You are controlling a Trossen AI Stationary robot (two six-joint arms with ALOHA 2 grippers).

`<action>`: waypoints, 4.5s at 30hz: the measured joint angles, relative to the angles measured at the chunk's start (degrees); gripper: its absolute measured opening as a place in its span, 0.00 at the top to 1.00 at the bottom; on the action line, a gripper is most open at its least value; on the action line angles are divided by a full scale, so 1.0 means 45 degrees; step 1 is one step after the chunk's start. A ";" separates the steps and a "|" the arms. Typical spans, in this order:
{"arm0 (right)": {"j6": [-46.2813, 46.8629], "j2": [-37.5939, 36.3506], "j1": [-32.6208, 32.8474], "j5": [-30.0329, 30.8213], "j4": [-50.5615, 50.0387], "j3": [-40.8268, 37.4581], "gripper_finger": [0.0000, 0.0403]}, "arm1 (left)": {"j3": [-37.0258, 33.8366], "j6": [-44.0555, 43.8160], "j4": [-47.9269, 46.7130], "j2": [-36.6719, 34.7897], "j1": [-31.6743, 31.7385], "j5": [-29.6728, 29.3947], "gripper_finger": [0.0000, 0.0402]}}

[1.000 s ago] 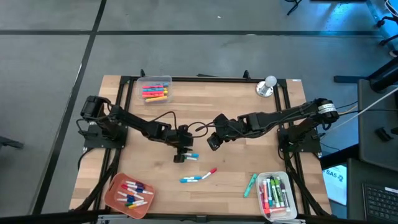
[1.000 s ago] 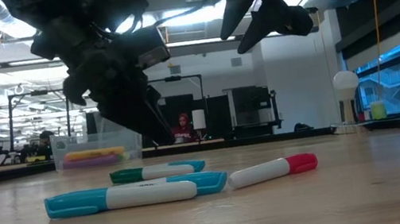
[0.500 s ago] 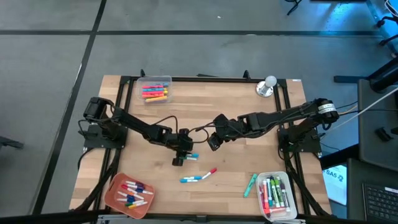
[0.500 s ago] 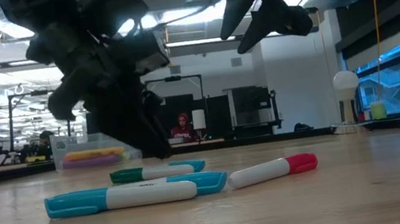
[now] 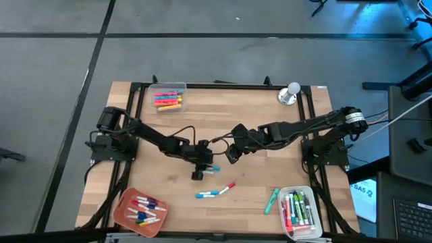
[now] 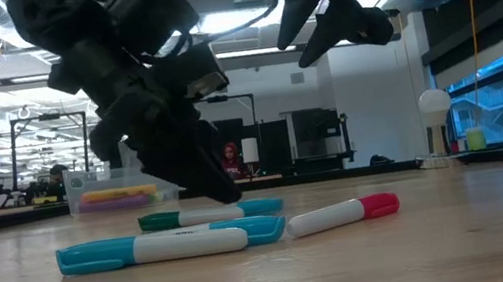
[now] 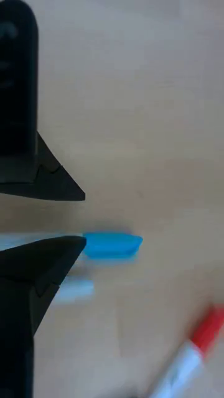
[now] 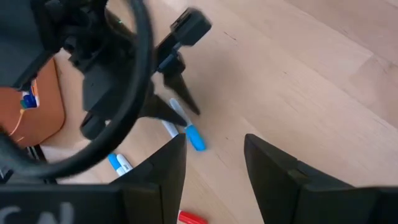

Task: Pick & Place Markers
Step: Put the bottom center pitch blue pen into the orange bin

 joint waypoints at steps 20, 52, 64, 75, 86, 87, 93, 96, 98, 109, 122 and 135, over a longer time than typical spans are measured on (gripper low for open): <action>0.0157 0.0000 -0.0048 -0.0306 -0.0005 0.0000 0.60 | 0.0428 0.0877 -0.0616 -0.0774 0.0388 0.0609 0.75; 0.0298 0.0000 0.0170 0.0364 0.0005 0.0000 0.60 | -0.0010 -0.0625 0.1034 0.0655 -0.0249 -0.2405 0.92; -0.0102 0.0078 -0.0178 0.0165 0.0172 0.0003 0.60 | -0.0070 -0.1854 -0.3624 -0.3466 -0.2208 -0.7515 0.92; -0.0781 0.0078 -0.0897 -0.0844 0.1122 0.0005 0.60 | -0.0041 -0.3681 -0.8301 -0.7918 -0.3648 -0.5978 0.91; -0.0978 0.0078 -0.1032 -0.1015 0.1474 0.0005 0.60 | -0.1174 -0.7493 -0.8439 -0.8648 -0.7128 0.0826 0.91; -0.0929 0.0078 -0.1030 -0.1016 0.1467 0.0005 0.60 | -0.1255 -0.7823 -0.8220 -0.8637 -0.7578 0.0858 0.91; -0.0402 0.0078 -0.0882 -0.1346 0.1462 0.0005 0.60 | -0.1266 -1.0762 -0.6773 -0.8618 -0.9700 0.0932 0.90; -0.0412 0.0078 -0.0821 -0.1327 0.1457 0.0005 0.60 | -0.1333 -1.1730 -0.7462 -0.8069 -1.0471 0.0392 0.90; -0.0344 0.0078 -0.0829 -0.1177 0.1447 0.0005 0.60 | -0.1765 -1.2732 -0.7626 -0.7611 -1.0429 0.0402 0.88; 0.0042 0.0078 -0.0879 -0.1010 0.1287 0.0005 0.60 | -0.2305 -1.3670 -0.4933 -0.6610 -0.9910 0.2817 0.72; -0.2071 0.0073 -0.0811 -0.2161 0.1232 0.2110 0.60 | -0.2246 -1.0270 -0.7001 -1.0095 -0.5093 0.2644 0.66; -0.4270 0.1133 0.1136 0.0034 -0.5128 0.2837 0.60 | -0.2241 -0.1459 -0.1855 -0.6254 -0.0471 0.0517 0.65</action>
